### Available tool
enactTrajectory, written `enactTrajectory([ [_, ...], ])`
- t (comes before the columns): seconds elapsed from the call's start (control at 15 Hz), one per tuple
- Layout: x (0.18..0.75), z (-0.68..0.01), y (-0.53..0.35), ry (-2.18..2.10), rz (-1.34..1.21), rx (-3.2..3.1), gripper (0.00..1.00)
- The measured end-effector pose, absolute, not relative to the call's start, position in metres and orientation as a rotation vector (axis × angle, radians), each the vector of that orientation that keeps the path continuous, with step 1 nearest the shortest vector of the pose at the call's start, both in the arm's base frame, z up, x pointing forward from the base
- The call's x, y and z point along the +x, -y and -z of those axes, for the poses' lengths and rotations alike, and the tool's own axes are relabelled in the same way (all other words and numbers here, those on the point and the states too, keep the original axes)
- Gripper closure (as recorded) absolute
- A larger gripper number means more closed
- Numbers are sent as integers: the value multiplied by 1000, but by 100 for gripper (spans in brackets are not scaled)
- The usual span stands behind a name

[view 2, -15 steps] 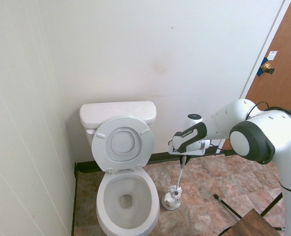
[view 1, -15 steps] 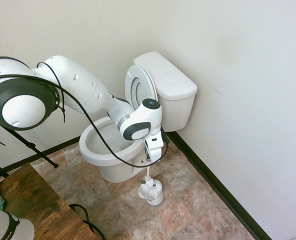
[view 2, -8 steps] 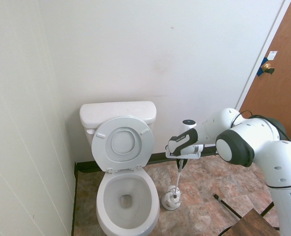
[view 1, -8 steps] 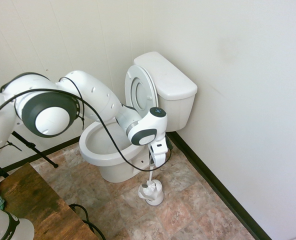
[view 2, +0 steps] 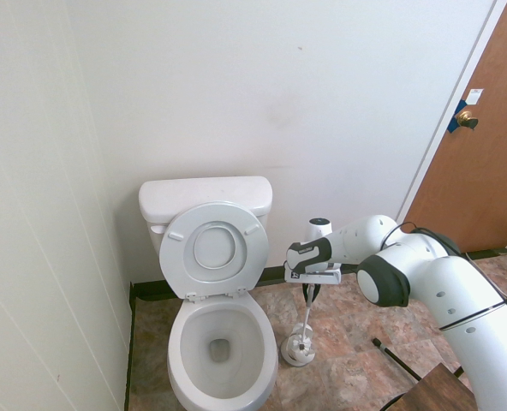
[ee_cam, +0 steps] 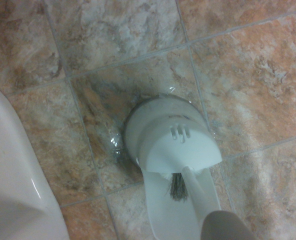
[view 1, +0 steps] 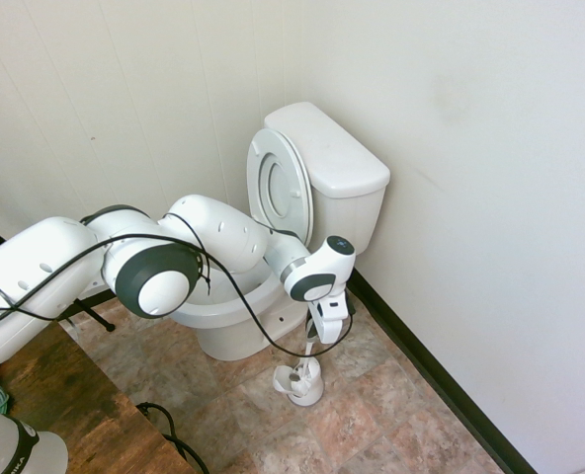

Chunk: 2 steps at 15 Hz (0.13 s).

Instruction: Clean the toilet

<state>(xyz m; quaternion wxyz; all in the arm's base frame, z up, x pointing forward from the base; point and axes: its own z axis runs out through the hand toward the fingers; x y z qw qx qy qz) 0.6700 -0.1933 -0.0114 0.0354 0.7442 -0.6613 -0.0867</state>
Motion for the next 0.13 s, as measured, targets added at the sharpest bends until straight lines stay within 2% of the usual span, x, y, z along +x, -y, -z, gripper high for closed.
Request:
enactTrajectory([
  [0.13, 675, 18, 199, 2048, 297, 2276, 100],
])
